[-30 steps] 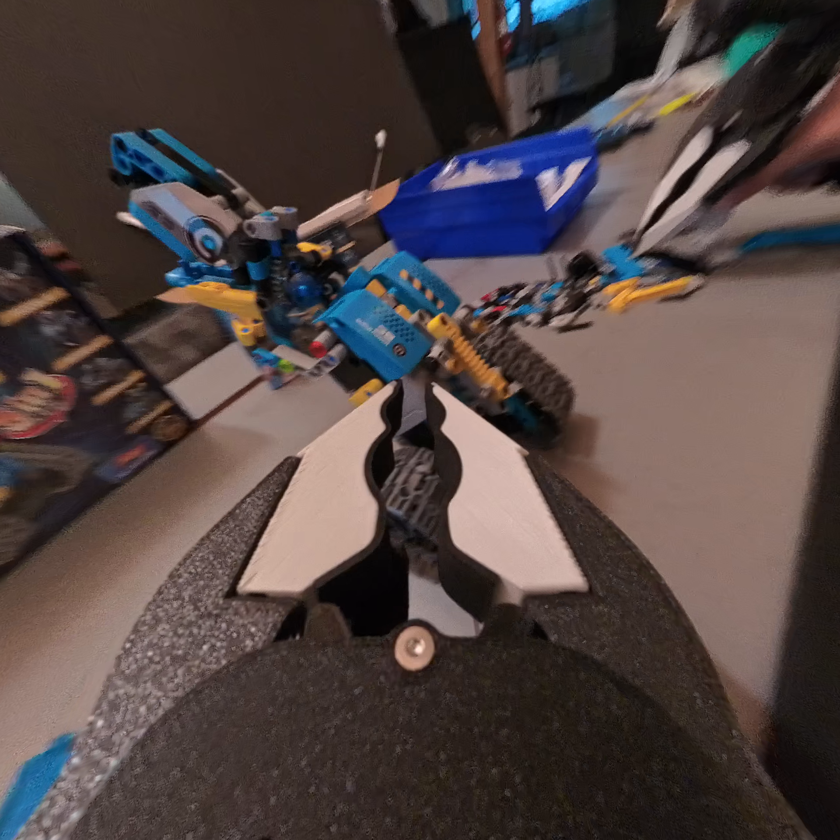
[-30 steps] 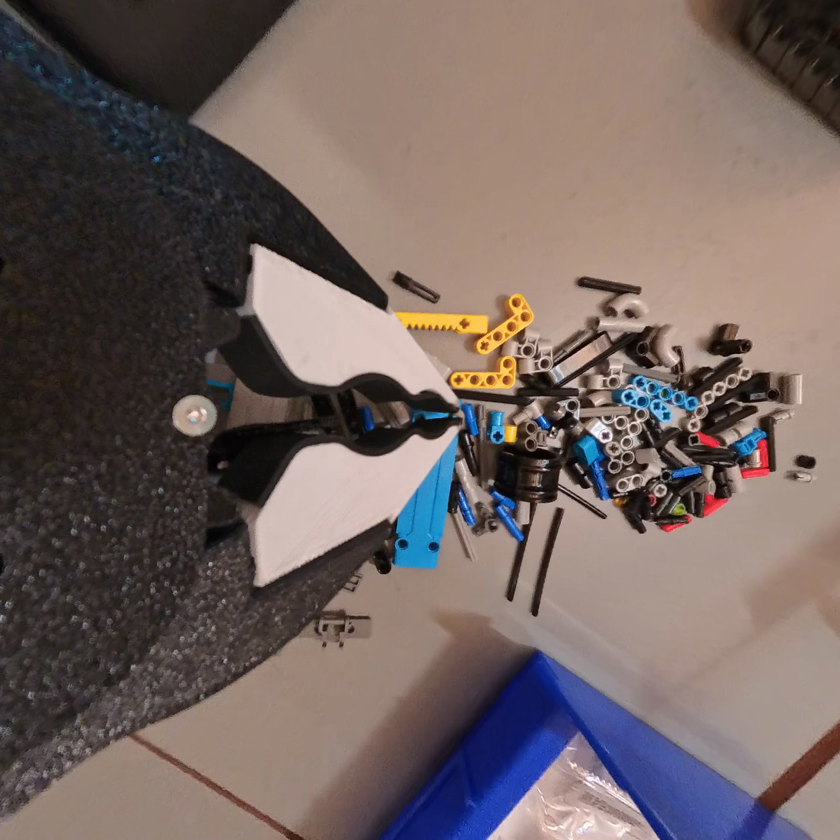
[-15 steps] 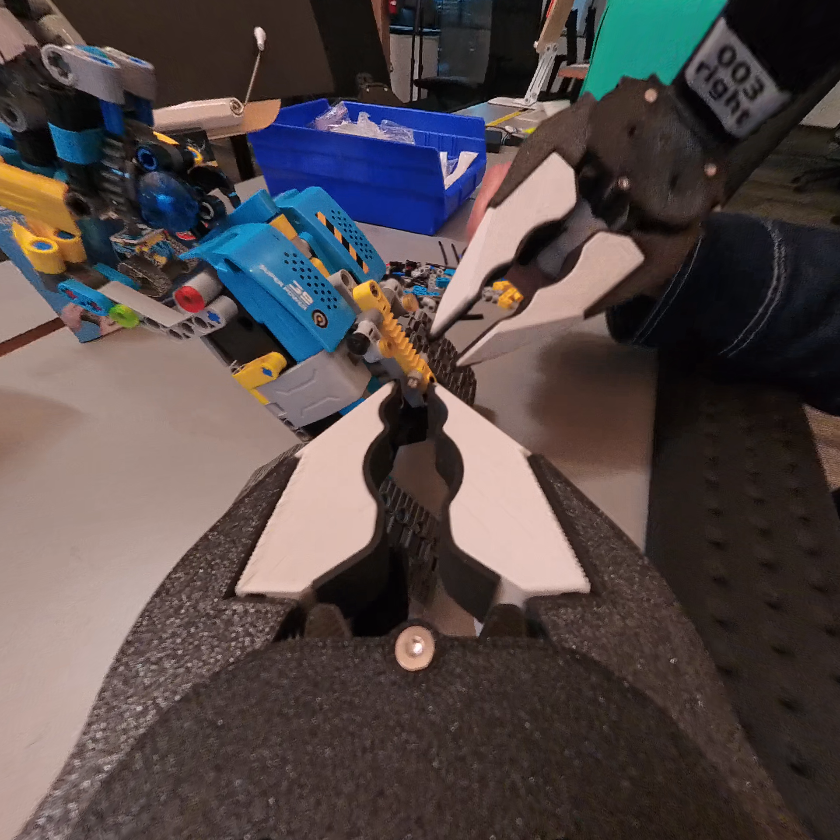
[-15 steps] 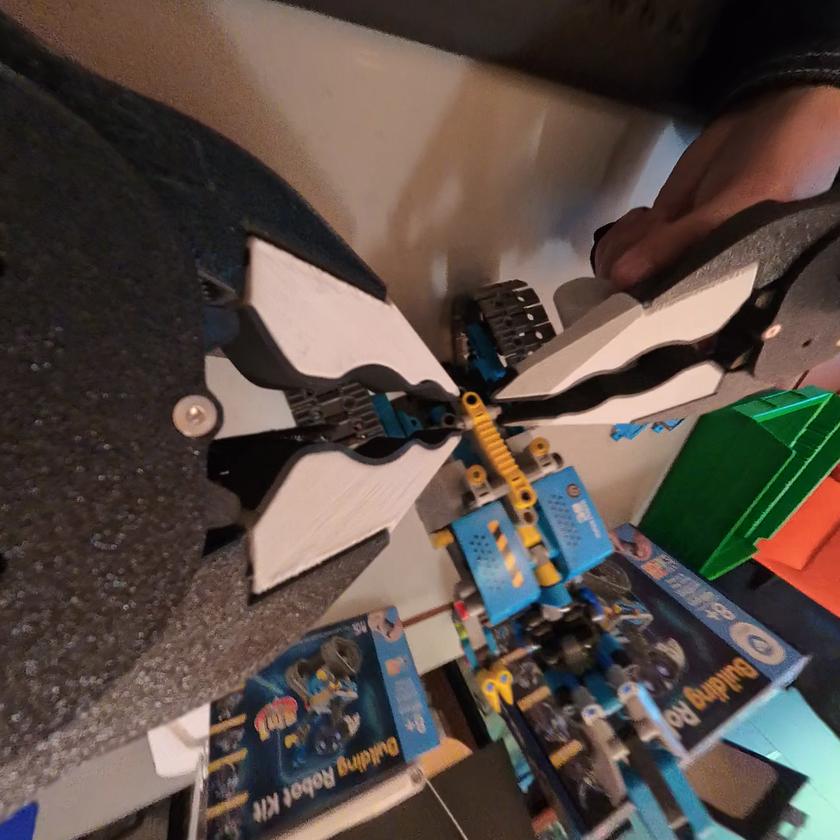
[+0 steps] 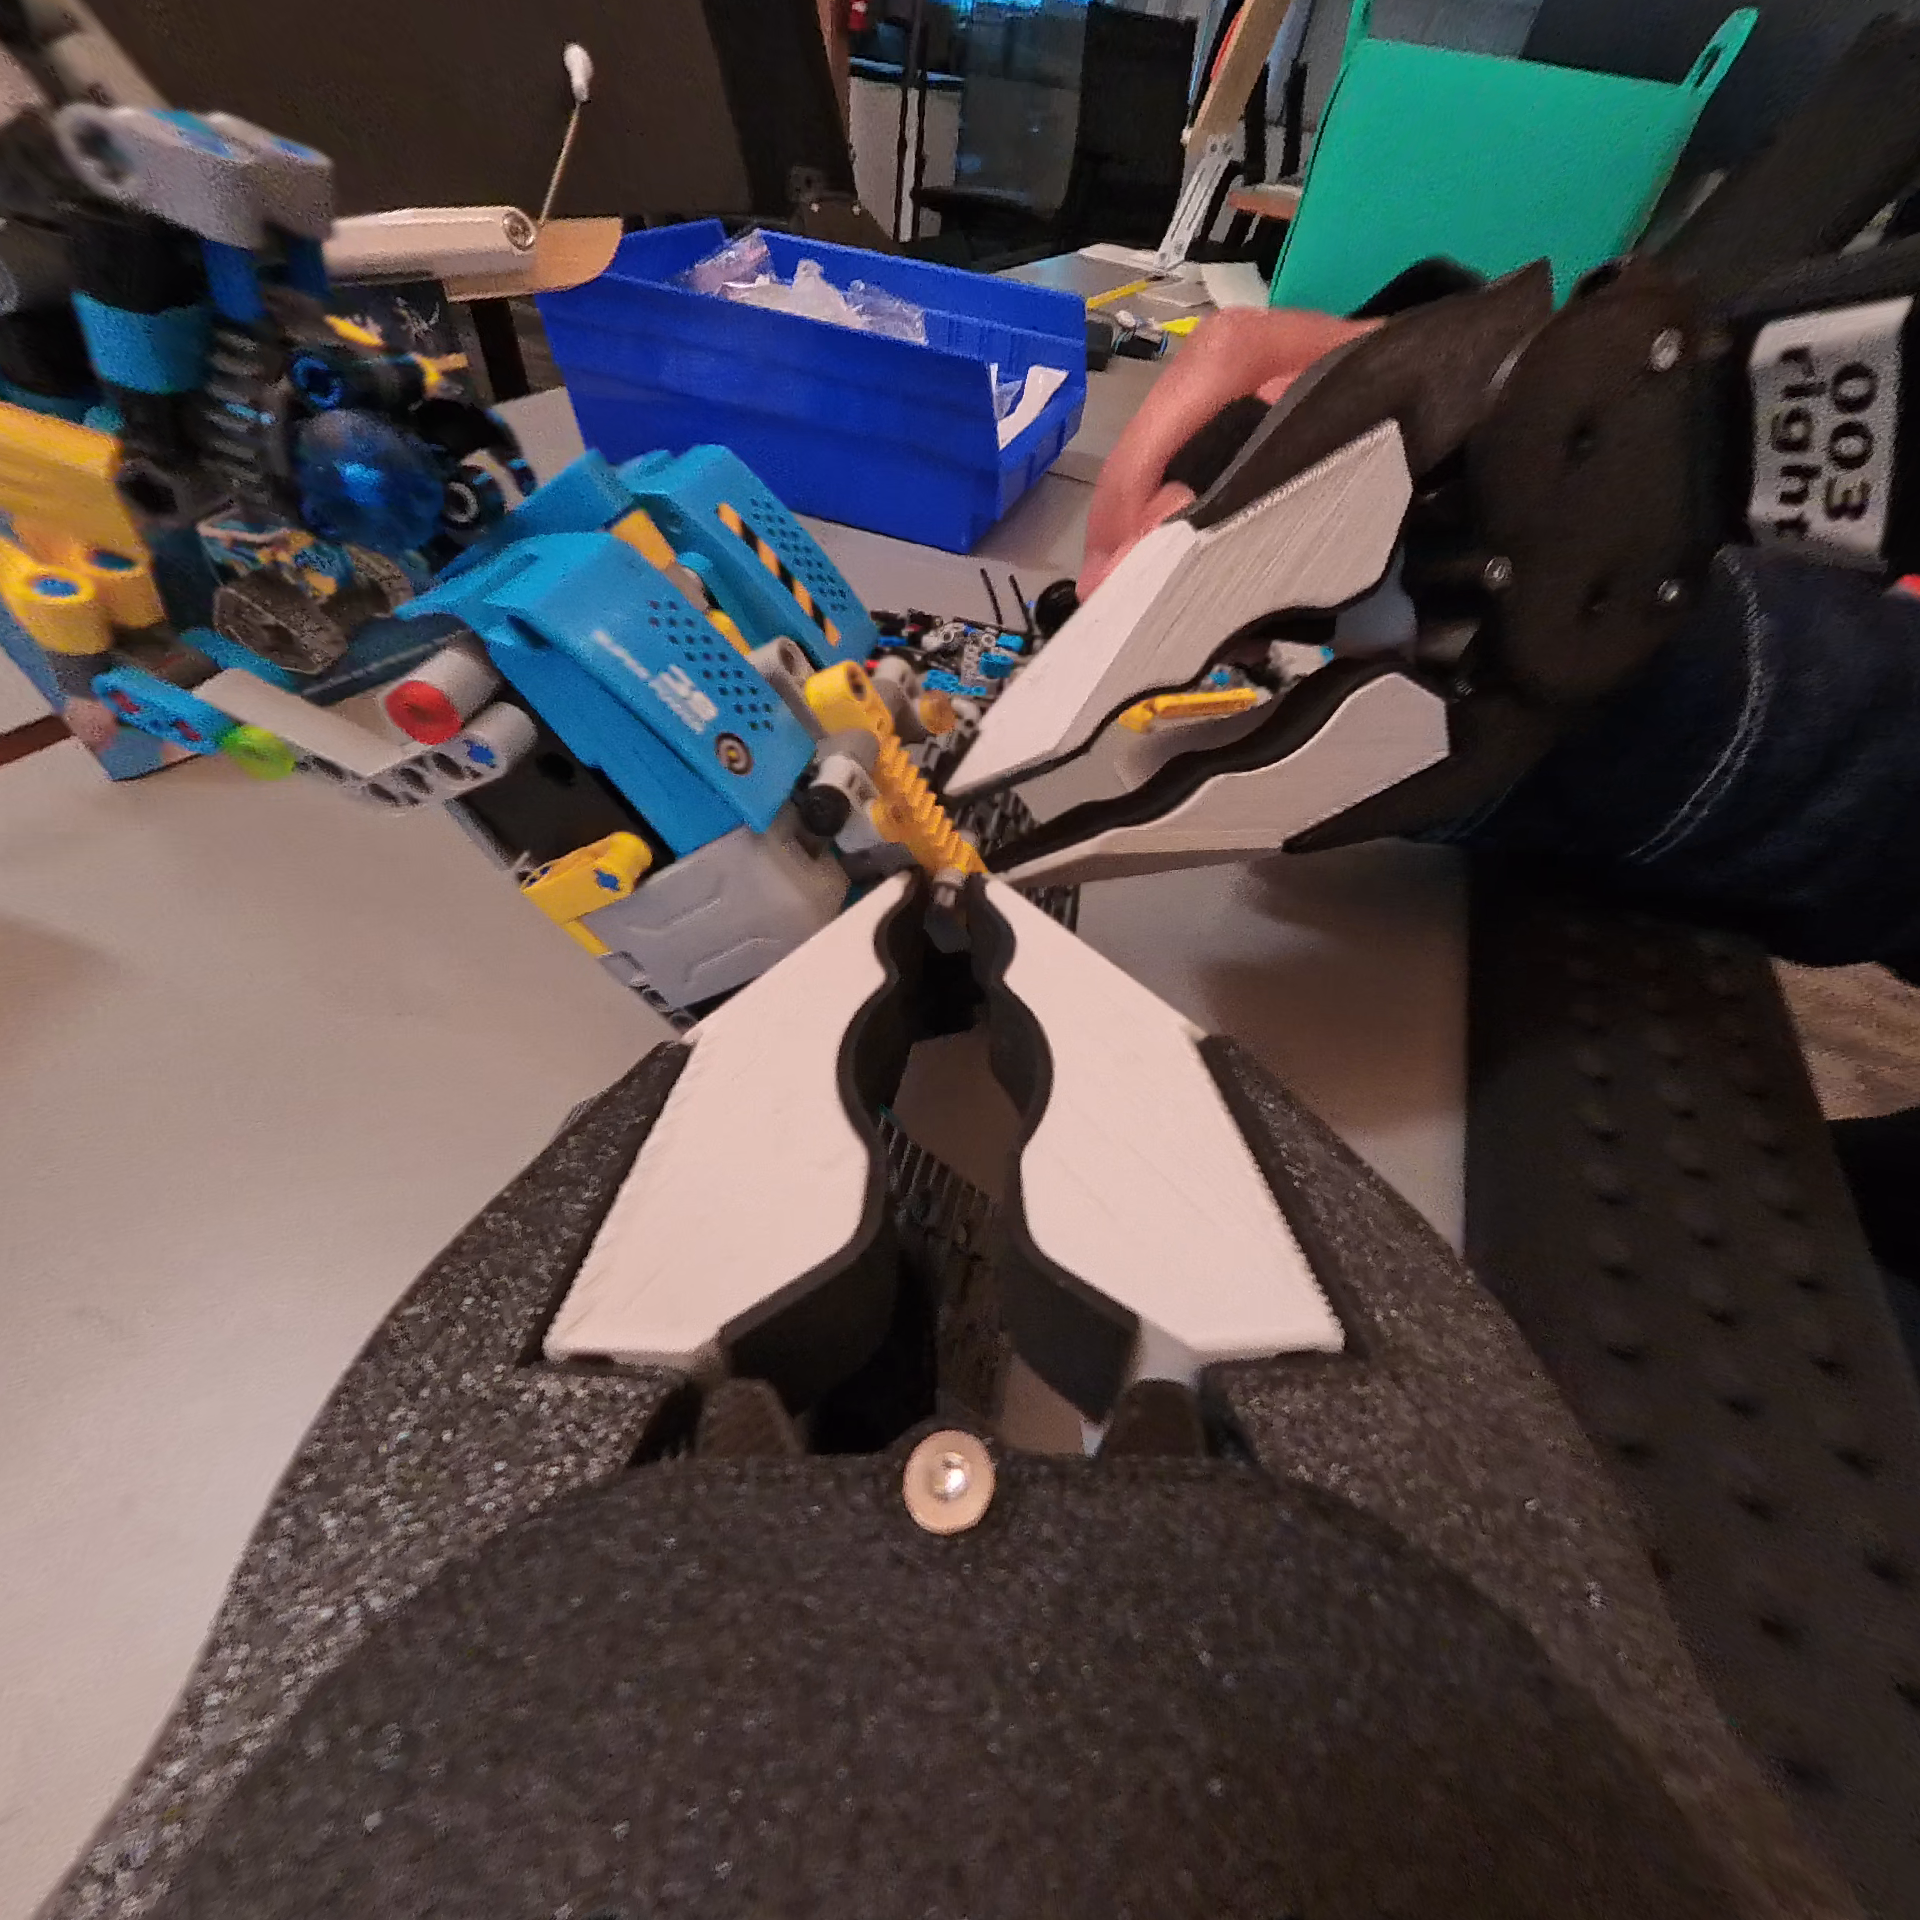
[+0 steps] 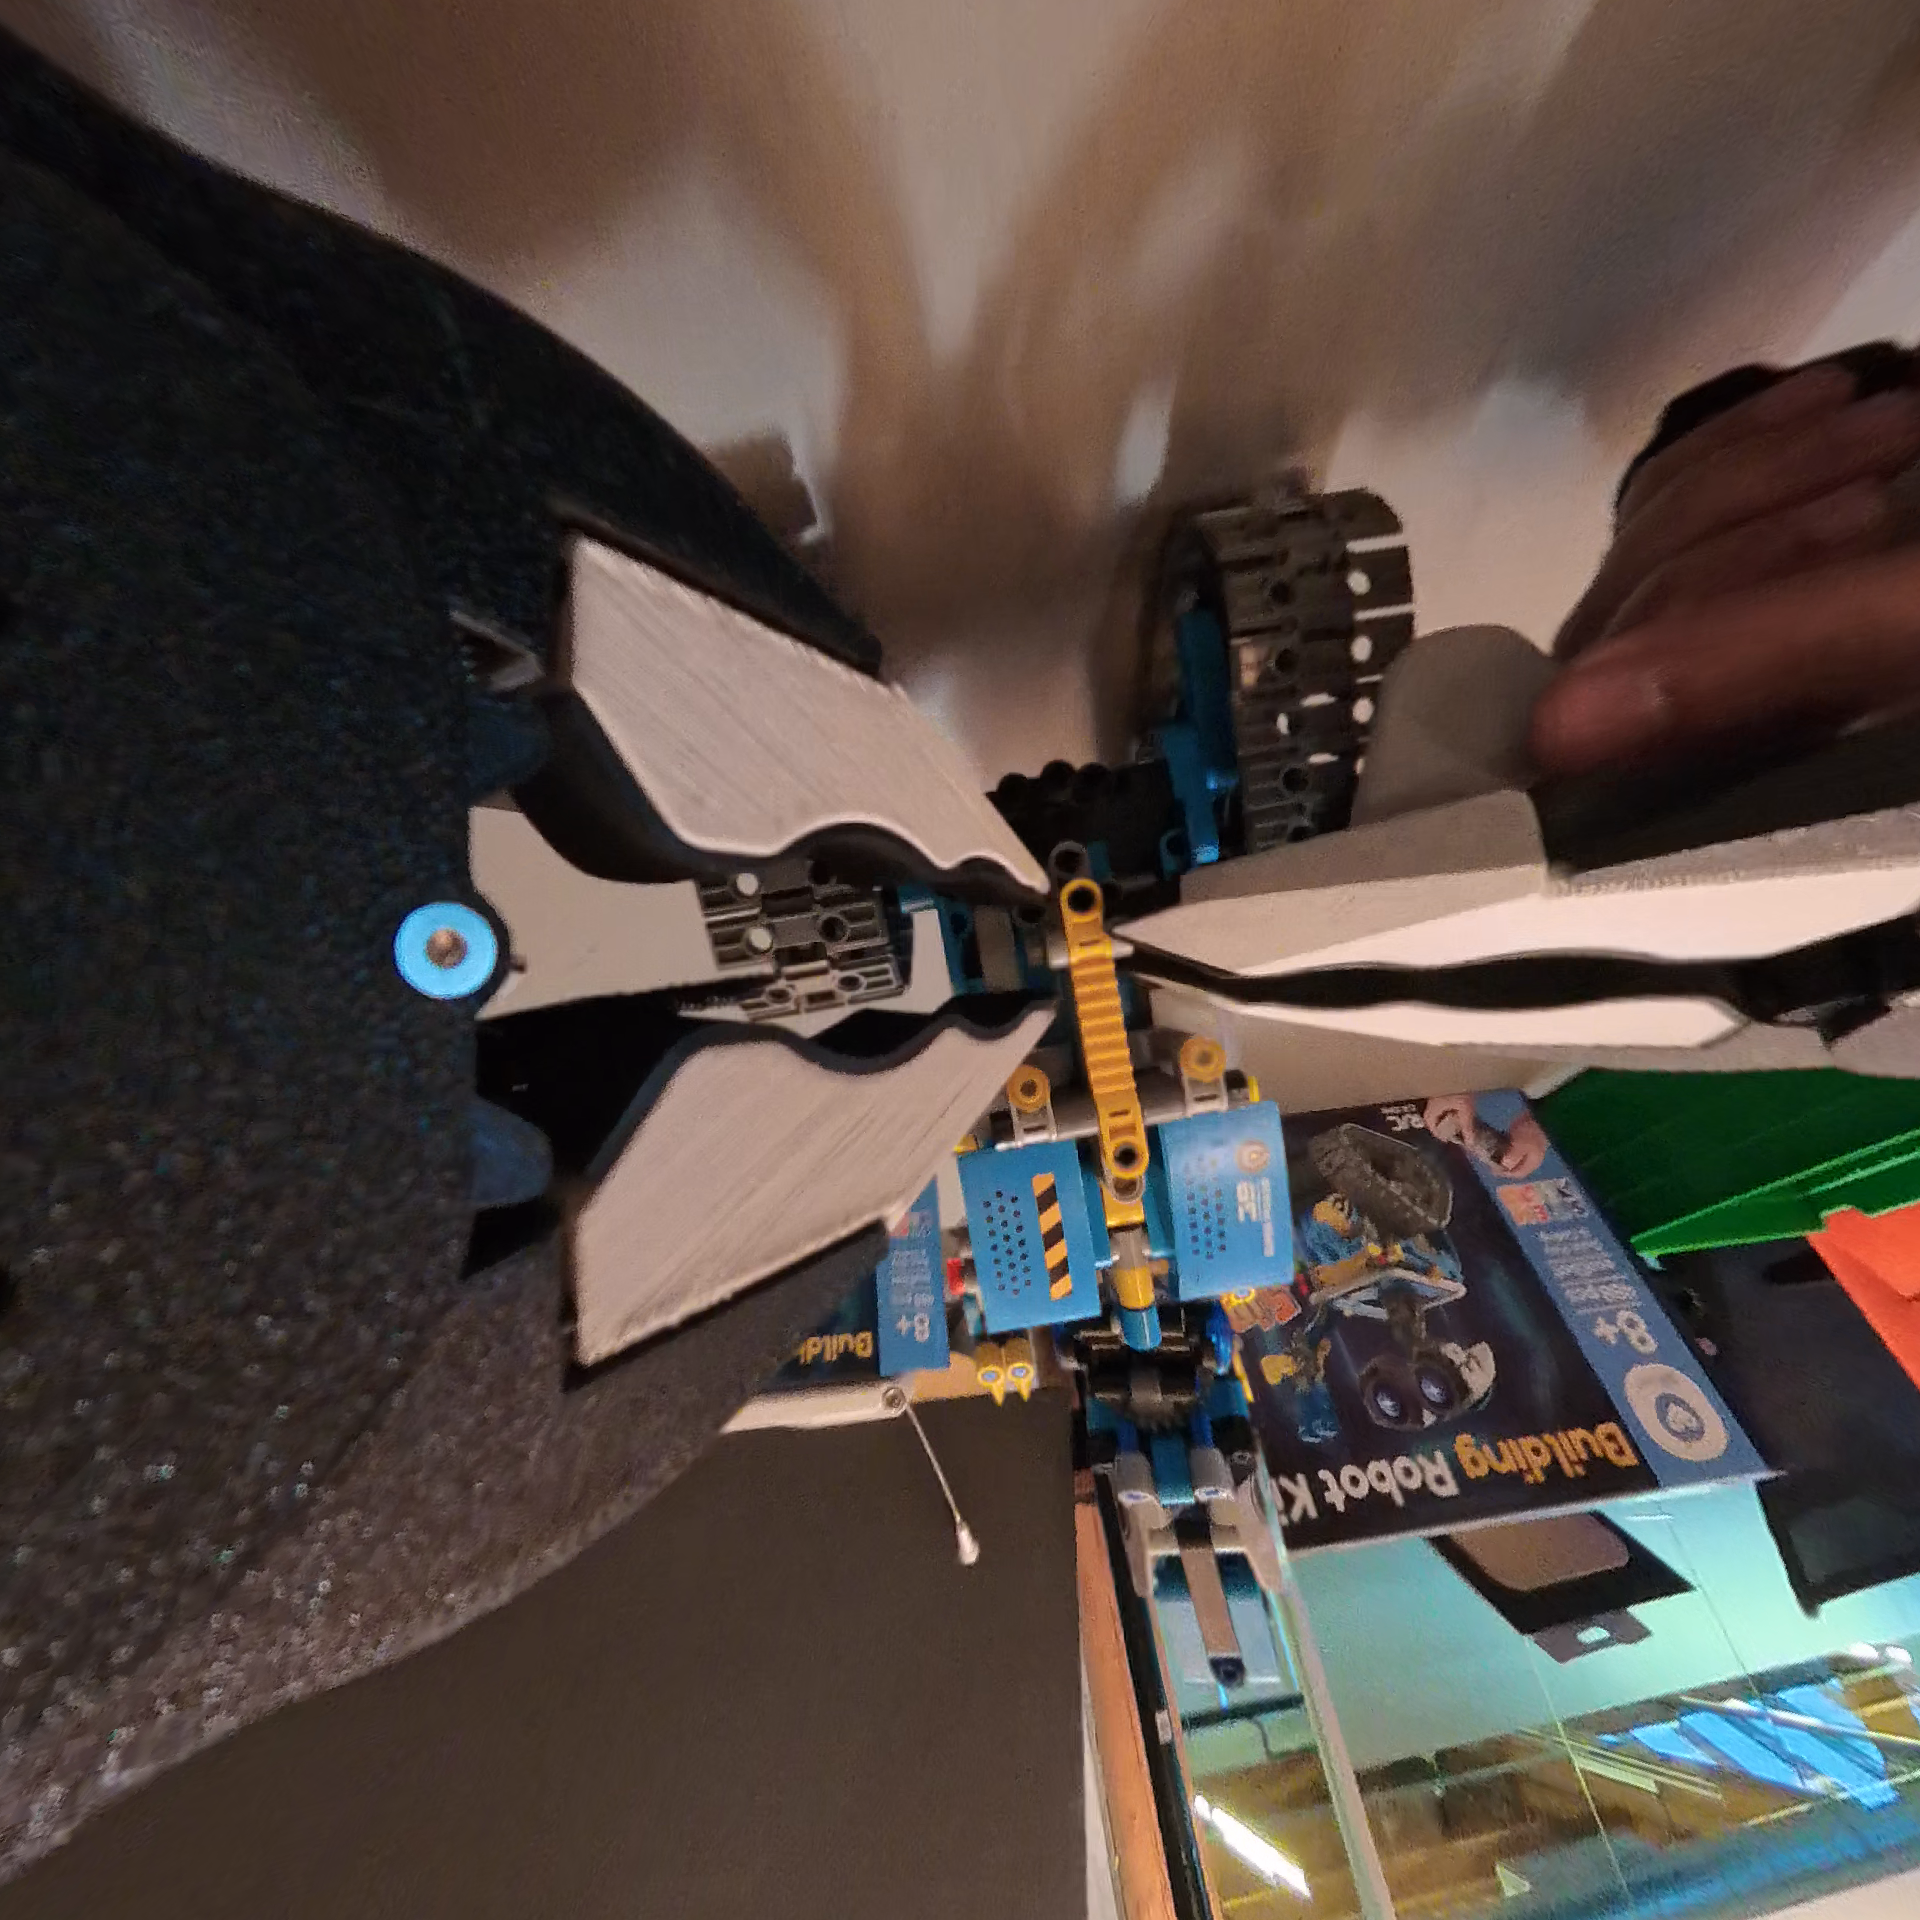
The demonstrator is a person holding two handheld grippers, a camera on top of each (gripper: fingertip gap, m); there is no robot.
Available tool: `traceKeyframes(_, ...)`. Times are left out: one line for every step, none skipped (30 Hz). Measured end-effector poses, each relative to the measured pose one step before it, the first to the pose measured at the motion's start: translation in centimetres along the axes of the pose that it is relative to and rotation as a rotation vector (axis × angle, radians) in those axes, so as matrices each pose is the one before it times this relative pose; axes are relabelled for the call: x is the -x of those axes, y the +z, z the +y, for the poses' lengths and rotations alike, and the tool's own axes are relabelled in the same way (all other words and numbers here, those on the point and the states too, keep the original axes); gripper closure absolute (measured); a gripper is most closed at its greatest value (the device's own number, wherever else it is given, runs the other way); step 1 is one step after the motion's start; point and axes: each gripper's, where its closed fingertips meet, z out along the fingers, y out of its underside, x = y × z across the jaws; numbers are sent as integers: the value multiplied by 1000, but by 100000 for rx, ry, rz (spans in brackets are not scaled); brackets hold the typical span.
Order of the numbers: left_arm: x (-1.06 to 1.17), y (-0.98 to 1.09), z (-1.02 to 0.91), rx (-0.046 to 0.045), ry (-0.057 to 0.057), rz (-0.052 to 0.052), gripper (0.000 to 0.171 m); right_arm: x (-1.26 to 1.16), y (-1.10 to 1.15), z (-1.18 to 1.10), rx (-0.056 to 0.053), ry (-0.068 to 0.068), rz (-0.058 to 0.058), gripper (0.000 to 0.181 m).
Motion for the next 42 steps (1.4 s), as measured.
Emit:
traceKeyframes(-14,65,54,573,1580,-801,165,-34,125,115,1932,-2389,1191,166)
traceKeyframes(-132,98,130,1091,1149,169,165,-51,144,57,1304,-1673,1269,168)
traceKeyframes(-200,113,147,1254,773,891,165,222,178,182,2125,-2447,-525,170)
traceKeyframes(-76,47,41,494,624,132,165,75,105,56,1515,-3292,528,172)
traceKeyframes(88,20,-28,-70,971,-1042,165,-76,58,48,1453,-3035,1151,172)
traceKeyframes(32,21,3,207,1036,-608,165,52,15,10,1483,-2274,-179,172)
traceKeyframes(-14,17,9,288,352,-47,165,-33,-50,2,1644,-2294,193,173)
traceKeyframes(-17,21,-30,64,-221,-189,166,-91,-26,40,1738,-2056,770,173)
traceKeyframes(42,1,-9,91,-161,-577,166,36,34,53,1402,-1099,497,174)
traceKeyframes(67,-14,0,322,26,-479,166,170,48,70,845,215,-665,177)
traceKeyframes(56,-14,19,259,-808,184,167,-15,15,71,187,1340,-251,177)
traceKeyframes(24,-8,2,-243,-1848,702,167,10,3,65,-122,1306,-488,178)
traceKeyframes(5,-13,18,-371,-1547,688,167,-3,-8,32,-333,-512,142,178)
traceKeyframes(-9,-18,32,-83,-339,426,167,4,-19,23,-150,-849,616,178)
traceKeyframes(-52,-30,38,203,559,267,167,39,-71,5,-512,-222,74,178)
traceKeyframes(-65,-13,22,345,736,89,167,50,-58,3,-548,984,-720,178)
traceKeyframes(-51,-19,19,311,629,-99,168,33,-51,15,-445,316,-417,178)
traceKeyframes(-34,-44,19,326,903,-245,168,19,-49,7,-342,-324,95,178)
traceKeyframes(-21,-47,29,308,1358,-458,168,28,-19,15,-180,559,-125,178)
traceKeyframes(-23,-25,14,106,709,-185,168,-9,-27,72,-110,371,-105,179)
traceKeyframes(57,-51,34,169,-358,-174,170,-47,-48,262,743,-81,252,179)
traceKeyframes(669,-243,302,1278,-13,-3255,171,-213,-44,982,4321,62,901,179)
traceKeyframes(1184,-496,474,1442,791,-5209,171,-372,-27,1688,5638,104,1393,179)
traceKeyframes(573,-586,120,-1261,-173,-718,171,-144,-145,1175,419,2915,-507,179)
traceKeyframes(-215,-413,-342,-3082,-1922,2954,171,139,-232,-26,-4357,6933,-2712,179)
traceKeyframes(-540,-74,-444,-2504,-850,2922,171,214,-95,-604,-3627,4284,-1141,179)
traceKeyframes(-552,261,-275,-466,1721,1505,171,242,32,-521,-379,-1894,792,179)
traceKeyframes(-576,419,-59,1018,2803,1404,171,123,16,-406,570,-2586,977,179)
traceKeyframes(-608,400,-51,757,2170,1911,171,167,-56,-485,-1498,354,-651,179)
traceKeyframes(-475,316,16,589,1096,1459,171,209,-71,-465,-2754,2367,-1350,179)
traceKeyframes(-270,226,82,506,508,392,171,181,-52,-315,-1809,870,-589,178)
traceKeyframes(-6,149,22,-22,-186,-995,171,73,-24,-180,-296,-1157,558,179)
traceKeyframes(81,107,-40,-242,-1058,-917,171,32,16,-158,67,-682,335,178)
traceKeyframes(79,100,-53,-104,-1901,-146,158,63,27,-170,-203,378,-166,178)
traceKeyframes(106,104,-69,-269,-2219,100,153,67,-13,-175,-446,-339,-95,178)
traceKeyframes(13,87,-98,-519,-1769,699,152,39,-12,-91,-242,-744,275,178)
traceKeyframes(-102,75,-75,-204,-937,1095,151,19,-19,-37,-160,-296,104,178)
traceKeyframes(-70,85,-31,35,-18,448,153,44,-42,-88,-743,17,-286,179)
traceKeyframes(-77,89,-28,-78,628,61,156,69,-63,-90,-924,-146,-251,178)
traceKeyframes(-171,111,3,236,691,620,159,42,-60,-54,-643,-240,-84,178)
traceKeyframes(-143,119,26,387,344,488,161,60,-71,-76,-607,-755,-32,178)
traceKeyframes(-44,65,3,162,333,68,161,32,-67,-5,-185,-645,157,178)
